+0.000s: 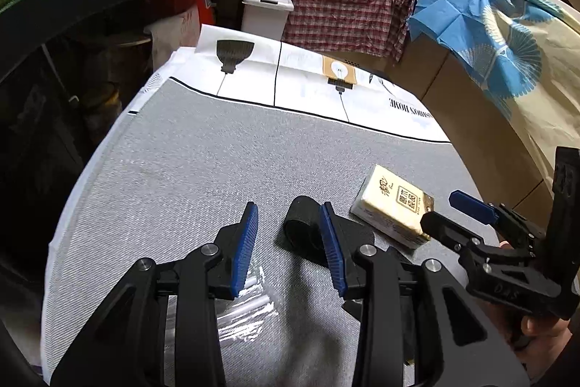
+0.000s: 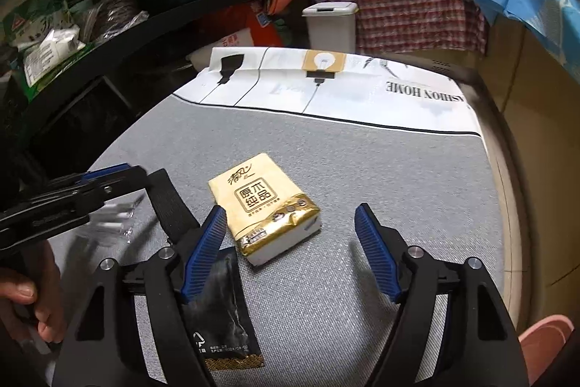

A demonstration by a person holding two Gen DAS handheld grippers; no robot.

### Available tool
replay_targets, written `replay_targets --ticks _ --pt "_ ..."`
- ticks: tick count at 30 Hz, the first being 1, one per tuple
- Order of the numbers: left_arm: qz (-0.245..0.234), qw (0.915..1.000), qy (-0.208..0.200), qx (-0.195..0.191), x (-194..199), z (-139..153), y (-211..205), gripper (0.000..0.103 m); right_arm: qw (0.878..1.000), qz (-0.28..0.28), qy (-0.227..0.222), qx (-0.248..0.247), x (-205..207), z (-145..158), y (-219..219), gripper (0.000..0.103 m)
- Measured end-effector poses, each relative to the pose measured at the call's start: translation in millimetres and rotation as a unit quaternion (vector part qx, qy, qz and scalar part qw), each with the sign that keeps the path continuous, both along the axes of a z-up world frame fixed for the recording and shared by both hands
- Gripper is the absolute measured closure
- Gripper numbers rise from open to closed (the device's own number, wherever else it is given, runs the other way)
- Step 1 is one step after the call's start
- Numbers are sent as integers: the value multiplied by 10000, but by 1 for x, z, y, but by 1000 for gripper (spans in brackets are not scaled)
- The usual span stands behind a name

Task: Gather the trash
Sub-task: 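Grasp the black strap with the left tool while the right tool closes on the yellow tissue pack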

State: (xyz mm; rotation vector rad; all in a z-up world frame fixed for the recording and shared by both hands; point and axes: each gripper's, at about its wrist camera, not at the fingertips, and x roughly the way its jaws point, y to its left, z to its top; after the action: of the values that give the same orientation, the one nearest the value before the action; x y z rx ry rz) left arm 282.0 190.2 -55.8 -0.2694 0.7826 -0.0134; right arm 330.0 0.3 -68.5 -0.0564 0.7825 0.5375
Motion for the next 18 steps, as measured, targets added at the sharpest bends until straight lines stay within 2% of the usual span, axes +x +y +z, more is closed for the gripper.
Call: replay_targets --ticks 9,15,18 --pt "-110 9999 84 0 9 -7 -6 69 9994 165 295 4 12 -8 8 27" --pt "-139 9998 157 65 9 -8 -7 82 9990 256 353 -79 12 -11 12 27" --pt "-89 9997 193 151 8 -7 -6 89 9988 303 384 -101 11 -12 13 30"
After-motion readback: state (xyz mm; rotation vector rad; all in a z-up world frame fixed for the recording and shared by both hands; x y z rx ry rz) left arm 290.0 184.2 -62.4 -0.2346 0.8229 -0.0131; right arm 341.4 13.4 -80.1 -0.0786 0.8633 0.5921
